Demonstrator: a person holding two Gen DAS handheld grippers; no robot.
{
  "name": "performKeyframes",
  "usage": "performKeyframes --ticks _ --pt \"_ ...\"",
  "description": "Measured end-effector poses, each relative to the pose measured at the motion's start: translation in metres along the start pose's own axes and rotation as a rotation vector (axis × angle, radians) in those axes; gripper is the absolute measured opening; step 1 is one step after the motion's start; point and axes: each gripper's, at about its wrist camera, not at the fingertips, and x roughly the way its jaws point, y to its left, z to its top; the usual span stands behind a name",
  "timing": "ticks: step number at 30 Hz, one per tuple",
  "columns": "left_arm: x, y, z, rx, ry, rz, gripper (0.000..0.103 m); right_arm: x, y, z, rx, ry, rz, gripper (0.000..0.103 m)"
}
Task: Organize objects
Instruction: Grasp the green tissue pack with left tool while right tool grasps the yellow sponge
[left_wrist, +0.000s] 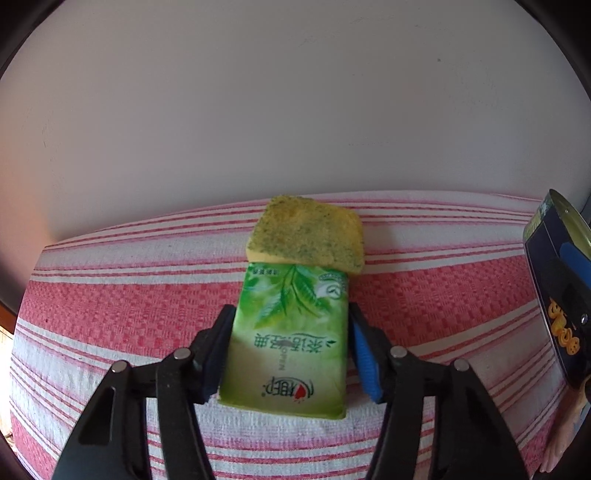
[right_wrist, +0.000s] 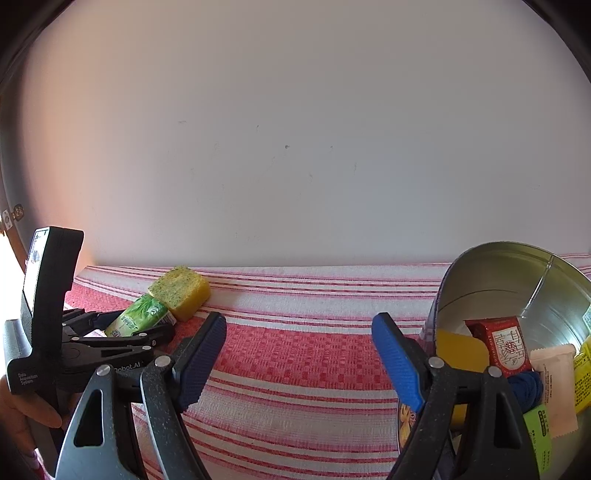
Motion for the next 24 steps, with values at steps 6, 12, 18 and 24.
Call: performKeyframes --ticks 6,12,18,24 --pt "-0.009 -0.016 -0.004 -0.006 -0.006 0.036 0.052 0.0 0.004 0.0 -0.016 0.0 -0.016 0.083" --pt "-0.02 0.012 -0.022 -0.032 -0.004 0.139 0.052 0.011 0.021 0.003 -0.035 0.014 -0.009 0.083" --pt "-0.022 0.047 -0.027 -0.158 -0.004 0.116 0.052 0.028 0.04 0.008 -0.022 0.057 0.027 0.083" --pt "-0.021 0.054 -0.026 -0.241 -0.005 0.174 0.052 0.058 0.065 0.013 0.018 0.13 0.059 0.083"
